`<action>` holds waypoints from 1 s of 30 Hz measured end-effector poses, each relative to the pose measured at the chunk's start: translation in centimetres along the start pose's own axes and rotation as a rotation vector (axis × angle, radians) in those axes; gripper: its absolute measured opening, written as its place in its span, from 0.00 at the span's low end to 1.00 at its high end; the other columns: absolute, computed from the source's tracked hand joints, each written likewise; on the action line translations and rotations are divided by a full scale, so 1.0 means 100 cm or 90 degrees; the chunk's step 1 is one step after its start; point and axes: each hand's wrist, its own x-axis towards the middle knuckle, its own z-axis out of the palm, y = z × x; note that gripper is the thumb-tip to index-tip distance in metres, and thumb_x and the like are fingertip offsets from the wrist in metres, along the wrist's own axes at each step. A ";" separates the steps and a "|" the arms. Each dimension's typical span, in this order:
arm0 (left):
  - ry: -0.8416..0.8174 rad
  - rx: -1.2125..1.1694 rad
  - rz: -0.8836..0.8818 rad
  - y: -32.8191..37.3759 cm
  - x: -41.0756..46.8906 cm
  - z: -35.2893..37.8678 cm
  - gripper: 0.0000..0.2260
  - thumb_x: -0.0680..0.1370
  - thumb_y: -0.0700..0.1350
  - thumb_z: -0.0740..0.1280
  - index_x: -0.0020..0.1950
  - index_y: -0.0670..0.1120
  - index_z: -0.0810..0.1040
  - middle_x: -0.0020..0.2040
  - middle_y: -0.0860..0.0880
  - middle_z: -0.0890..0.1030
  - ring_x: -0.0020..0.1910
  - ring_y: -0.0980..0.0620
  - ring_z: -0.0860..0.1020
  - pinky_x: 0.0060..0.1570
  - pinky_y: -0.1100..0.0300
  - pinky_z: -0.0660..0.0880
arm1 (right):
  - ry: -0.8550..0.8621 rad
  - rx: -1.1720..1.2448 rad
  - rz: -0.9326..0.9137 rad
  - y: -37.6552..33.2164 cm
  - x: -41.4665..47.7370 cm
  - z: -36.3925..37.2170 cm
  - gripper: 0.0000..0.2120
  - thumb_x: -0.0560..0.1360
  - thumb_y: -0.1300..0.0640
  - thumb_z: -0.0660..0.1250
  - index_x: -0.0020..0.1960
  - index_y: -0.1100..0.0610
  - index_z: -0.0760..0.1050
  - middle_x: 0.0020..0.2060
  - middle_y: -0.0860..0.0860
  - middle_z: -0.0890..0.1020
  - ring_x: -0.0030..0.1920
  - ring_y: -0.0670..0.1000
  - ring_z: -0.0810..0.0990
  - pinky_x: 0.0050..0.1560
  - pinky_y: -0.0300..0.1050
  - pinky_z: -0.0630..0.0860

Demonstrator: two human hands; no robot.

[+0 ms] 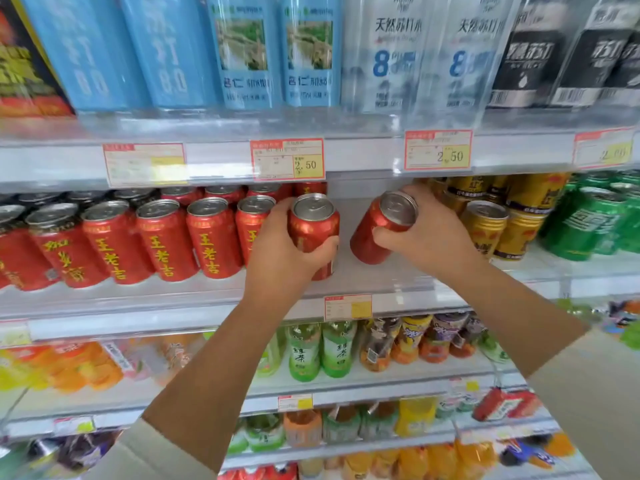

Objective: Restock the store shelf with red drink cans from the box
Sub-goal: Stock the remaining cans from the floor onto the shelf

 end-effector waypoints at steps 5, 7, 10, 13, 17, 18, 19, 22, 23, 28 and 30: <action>0.019 0.044 -0.010 -0.009 0.010 0.029 0.33 0.69 0.53 0.77 0.71 0.49 0.70 0.61 0.51 0.80 0.59 0.50 0.78 0.59 0.54 0.75 | -0.059 -0.011 0.002 0.024 0.041 0.010 0.28 0.57 0.38 0.69 0.54 0.49 0.73 0.46 0.45 0.81 0.49 0.50 0.80 0.52 0.49 0.78; 0.046 0.054 -0.033 -0.011 0.008 0.035 0.32 0.70 0.54 0.76 0.71 0.50 0.70 0.60 0.51 0.80 0.58 0.50 0.78 0.57 0.55 0.75 | -0.087 0.001 -0.001 0.031 0.049 0.011 0.25 0.61 0.40 0.72 0.54 0.48 0.73 0.46 0.45 0.80 0.49 0.48 0.79 0.50 0.46 0.76; 0.070 0.057 -0.058 -0.010 0.004 0.040 0.31 0.71 0.55 0.75 0.71 0.51 0.69 0.60 0.52 0.80 0.56 0.53 0.79 0.53 0.60 0.73 | -0.105 0.079 -0.003 0.043 0.056 0.015 0.23 0.65 0.44 0.75 0.56 0.47 0.72 0.48 0.42 0.79 0.50 0.44 0.78 0.47 0.40 0.72; 0.075 0.049 -0.069 -0.010 -0.001 0.043 0.33 0.72 0.56 0.74 0.73 0.52 0.66 0.64 0.52 0.78 0.60 0.53 0.78 0.55 0.60 0.73 | -0.116 0.158 0.008 0.050 0.054 0.025 0.35 0.60 0.37 0.75 0.63 0.47 0.70 0.55 0.44 0.80 0.54 0.45 0.79 0.57 0.47 0.76; 0.028 0.070 -0.088 -0.016 -0.010 0.041 0.41 0.70 0.56 0.77 0.77 0.55 0.58 0.68 0.53 0.75 0.63 0.51 0.77 0.60 0.51 0.76 | -0.130 0.205 0.032 0.053 0.045 0.040 0.37 0.62 0.43 0.79 0.65 0.49 0.66 0.58 0.45 0.78 0.57 0.47 0.78 0.58 0.46 0.75; 0.020 0.081 -0.093 -0.016 -0.011 0.040 0.42 0.69 0.56 0.77 0.77 0.55 0.57 0.68 0.53 0.76 0.63 0.50 0.78 0.59 0.50 0.77 | -0.122 0.210 0.032 0.053 0.044 0.044 0.37 0.63 0.44 0.79 0.66 0.49 0.65 0.57 0.44 0.76 0.57 0.46 0.76 0.57 0.44 0.73; 0.018 0.093 -0.096 -0.016 -0.011 0.039 0.43 0.69 0.57 0.77 0.78 0.56 0.57 0.68 0.53 0.76 0.62 0.50 0.78 0.59 0.49 0.77 | -0.111 0.213 0.031 0.053 0.043 0.047 0.38 0.63 0.44 0.79 0.67 0.49 0.65 0.57 0.44 0.75 0.57 0.46 0.76 0.56 0.43 0.72; 0.024 0.140 -0.095 -0.019 -0.011 0.035 0.43 0.69 0.60 0.76 0.77 0.55 0.57 0.66 0.53 0.77 0.60 0.49 0.79 0.57 0.50 0.78 | -0.109 0.219 0.037 0.055 0.046 0.048 0.37 0.64 0.45 0.79 0.68 0.47 0.66 0.61 0.49 0.75 0.58 0.48 0.76 0.57 0.44 0.74; 0.026 0.149 -0.090 -0.020 -0.011 0.033 0.42 0.69 0.60 0.76 0.77 0.54 0.57 0.66 0.53 0.78 0.59 0.49 0.80 0.56 0.50 0.78 | -0.133 0.235 0.047 0.055 0.048 0.046 0.35 0.66 0.48 0.78 0.68 0.46 0.66 0.59 0.48 0.76 0.57 0.48 0.76 0.54 0.41 0.73; 0.043 0.180 -0.061 -0.027 -0.016 0.032 0.41 0.71 0.62 0.74 0.77 0.53 0.58 0.62 0.51 0.80 0.55 0.48 0.81 0.53 0.52 0.79 | -0.214 0.314 0.076 0.058 0.052 0.041 0.36 0.72 0.59 0.73 0.74 0.48 0.61 0.53 0.42 0.75 0.46 0.33 0.73 0.41 0.27 0.65; 0.056 0.195 -0.047 -0.030 -0.018 0.034 0.41 0.71 0.63 0.73 0.77 0.52 0.59 0.59 0.50 0.81 0.50 0.47 0.82 0.48 0.54 0.79 | -0.206 0.295 0.070 0.055 0.047 0.051 0.37 0.69 0.56 0.77 0.71 0.50 0.61 0.56 0.43 0.75 0.48 0.36 0.75 0.45 0.30 0.68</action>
